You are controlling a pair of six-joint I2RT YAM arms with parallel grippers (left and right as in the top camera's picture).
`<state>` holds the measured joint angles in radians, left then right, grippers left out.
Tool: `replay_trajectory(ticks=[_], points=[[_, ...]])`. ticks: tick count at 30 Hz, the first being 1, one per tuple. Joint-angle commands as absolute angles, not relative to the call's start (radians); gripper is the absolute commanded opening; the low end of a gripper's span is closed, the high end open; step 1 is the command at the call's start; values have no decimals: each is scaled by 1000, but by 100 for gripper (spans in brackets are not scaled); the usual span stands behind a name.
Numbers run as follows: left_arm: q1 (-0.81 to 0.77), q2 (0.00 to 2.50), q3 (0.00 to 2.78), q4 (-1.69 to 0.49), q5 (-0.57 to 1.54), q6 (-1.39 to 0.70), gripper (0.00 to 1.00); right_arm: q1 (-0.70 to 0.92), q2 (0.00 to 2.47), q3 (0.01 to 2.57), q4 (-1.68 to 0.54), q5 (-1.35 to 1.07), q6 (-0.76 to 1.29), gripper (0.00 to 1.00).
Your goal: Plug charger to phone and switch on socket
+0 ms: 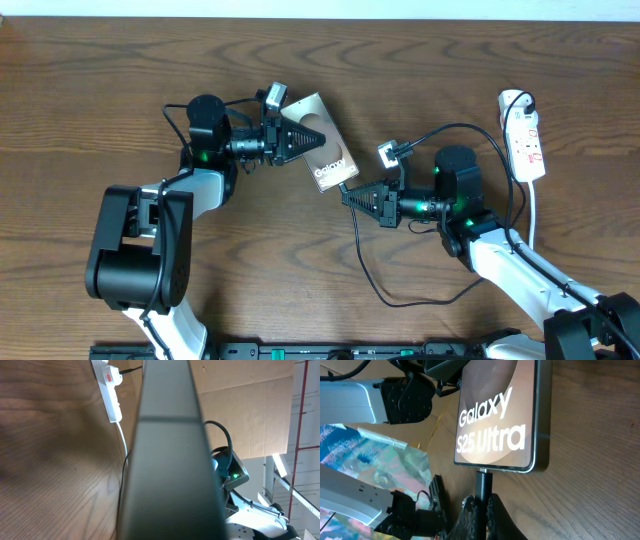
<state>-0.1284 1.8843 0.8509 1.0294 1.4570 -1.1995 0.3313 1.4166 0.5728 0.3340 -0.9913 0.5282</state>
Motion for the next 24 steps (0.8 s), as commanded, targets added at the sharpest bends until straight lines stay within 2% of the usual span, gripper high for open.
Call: replay_trajectory(ticks=[1,3,5,6,12,21,24], points=[[-183,1871,866,1036,1573,-1178,7,334,1420,595,359,-919,538,1],[-184,1871,866,1036,1569,-1177,7,334,1420,595,358,-930,538,37],[-179,1871,866,1036,1554,-1177,7,334,1420,595,358,-948,537,46],[-175,1871,866,1036,1547,-1174,7,334,1419,595,358,-958,532,58],[-135,1871,866,1028,1497,-1151,7,290,1383,595,350,-1031,489,99],[-126,1893,889,753,1421,-961,7,184,1259,595,233,-996,423,99],[-130,1949,943,741,1440,-957,7,155,1251,595,206,-994,409,99]])
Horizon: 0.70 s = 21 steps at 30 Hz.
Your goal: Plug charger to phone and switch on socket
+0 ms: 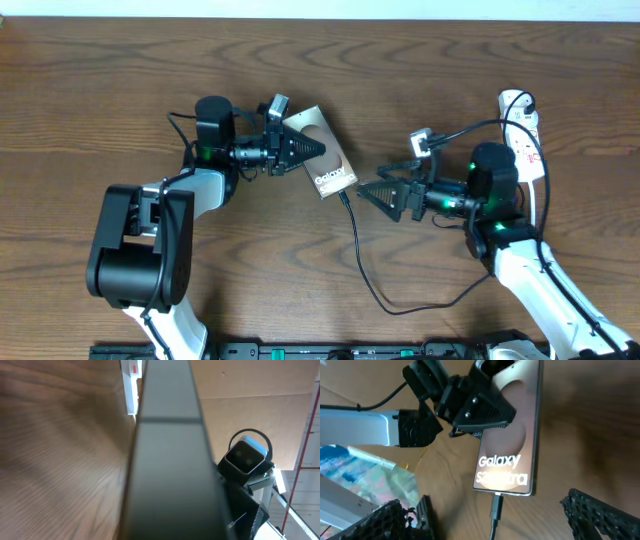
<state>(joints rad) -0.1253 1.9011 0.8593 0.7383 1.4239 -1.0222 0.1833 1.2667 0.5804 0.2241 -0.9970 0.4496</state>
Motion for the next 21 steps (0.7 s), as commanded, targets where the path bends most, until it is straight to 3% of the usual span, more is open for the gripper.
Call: replay_trajectory(ticks=[1,13,17,21], points=[[-133,1971,964,741,1450,-957,7,151,1251,595,205,-994,408,99],[-170,2217,1141,728,1383,-906,7,134,1251,595,146,-950,360,99],[-168,2217,1141,561,1211,-885,7,134,1251,595,138,-948,358,99],[-168,2216,1142,310,1087,-704,7,134,1251,595,137,-944,357,99]])
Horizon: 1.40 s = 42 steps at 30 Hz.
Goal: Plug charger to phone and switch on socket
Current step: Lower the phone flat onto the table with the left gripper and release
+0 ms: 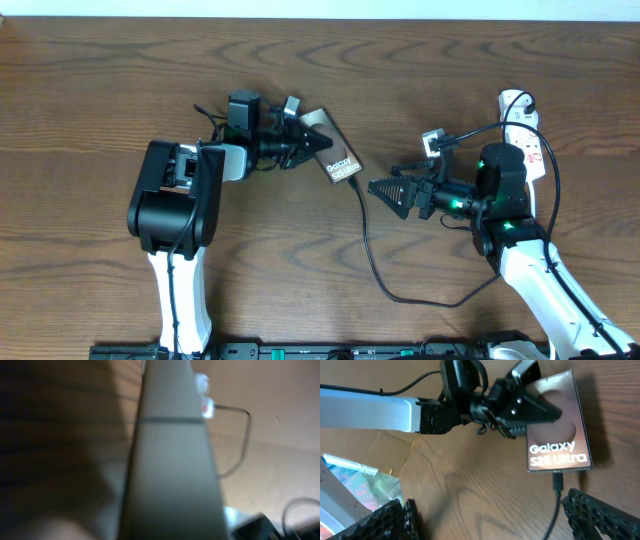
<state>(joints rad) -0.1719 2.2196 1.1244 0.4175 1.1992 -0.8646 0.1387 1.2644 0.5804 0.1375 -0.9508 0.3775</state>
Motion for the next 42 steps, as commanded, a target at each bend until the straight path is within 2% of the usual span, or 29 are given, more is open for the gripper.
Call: replay_trajectory(ticks=[1,4,10,12,14,17,21,23,26,27,33,42], points=[[-168,2216,1142,257,1068,-656,7,134,1251,595,137,-944,351,99],[-168,2216,1151,149,1019,-559,7,134,1251,595,137,-941,350,99],[-168,2216,1157,50,912,-523,8,134,1251,595,125,-932,349,99],[-168,2216,1157,1,842,-523,29,134,1251,595,107,-929,337,99],[-168,2216,1157,-35,801,-515,34,134,1251,595,100,-925,331,99],[-168,2216,1157,-72,753,-513,46,134,1251,595,96,-921,324,99],[-168,2216,1157,-134,678,-513,68,134,1251,595,93,-914,319,99],[-168,2216,1157,-163,648,-513,76,134,1251,595,93,-910,319,99],[-168,2216,1157,-207,603,-513,84,126,1251,595,93,-910,317,99],[-168,2216,1157,-220,589,-513,94,123,1251,595,92,-909,316,99],[-149,2212,1157,-307,521,-513,95,72,1251,595,44,-867,316,99],[-64,2173,1157,-414,517,-512,95,25,1205,661,-87,-798,205,99]])
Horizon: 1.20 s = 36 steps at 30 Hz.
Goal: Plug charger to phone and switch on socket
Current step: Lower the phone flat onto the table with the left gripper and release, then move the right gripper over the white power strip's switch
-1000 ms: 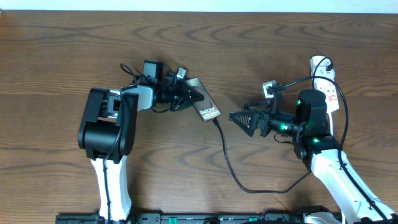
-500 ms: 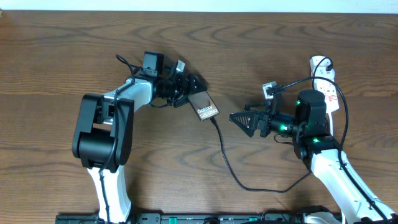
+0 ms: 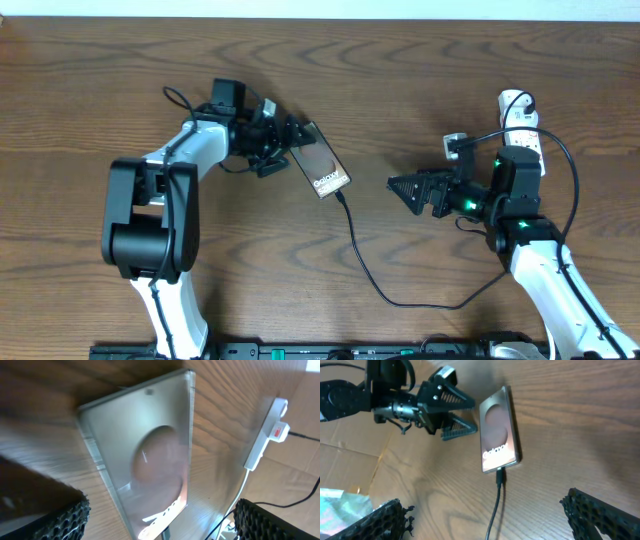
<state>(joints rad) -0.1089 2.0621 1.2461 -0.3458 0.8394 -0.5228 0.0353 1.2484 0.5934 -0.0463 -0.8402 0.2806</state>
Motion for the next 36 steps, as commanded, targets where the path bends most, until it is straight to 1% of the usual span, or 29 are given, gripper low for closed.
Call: replay_trajectory(ticks=[1,5,6,8,10,11,13,14,15,16,18,24,31,36], points=[[-58,2166,1157,-420,517,-512,95,23,1201,670,-104,-783,196,99],[-33,2100,1157,-460,499,-488,95,3,1170,768,-310,-595,102,99],[-28,2059,1157,-479,480,-482,95,-17,1162,817,-395,-487,84,99],[-27,1994,1157,-506,441,-465,95,-50,1156,871,-465,-411,62,99],[-30,1903,1157,-543,397,-435,95,-93,1156,915,-488,-401,62,99],[-33,1870,1157,-556,385,-422,95,-120,1156,929,-486,-393,62,94],[-38,1784,1157,-584,368,-402,95,-167,1156,945,-483,-344,71,70],[-40,1750,1157,-593,368,-391,94,-193,1156,949,-483,-289,100,46],[-43,1703,1157,-608,368,-381,95,-225,1156,948,-483,-210,146,9],[-46,1668,1157,-619,368,-373,95,-251,1158,948,-484,-139,186,1],[-54,1569,1157,-648,369,-350,95,-329,1168,948,-473,1,245,1],[-74,1449,1157,-681,365,-326,95,-418,1261,948,-387,13,247,1],[-76,1430,1156,-725,363,-307,95,-510,1521,948,-323,-121,247,1],[-76,1430,1156,-725,345,-307,95,-536,1633,948,-226,-173,243,1]])
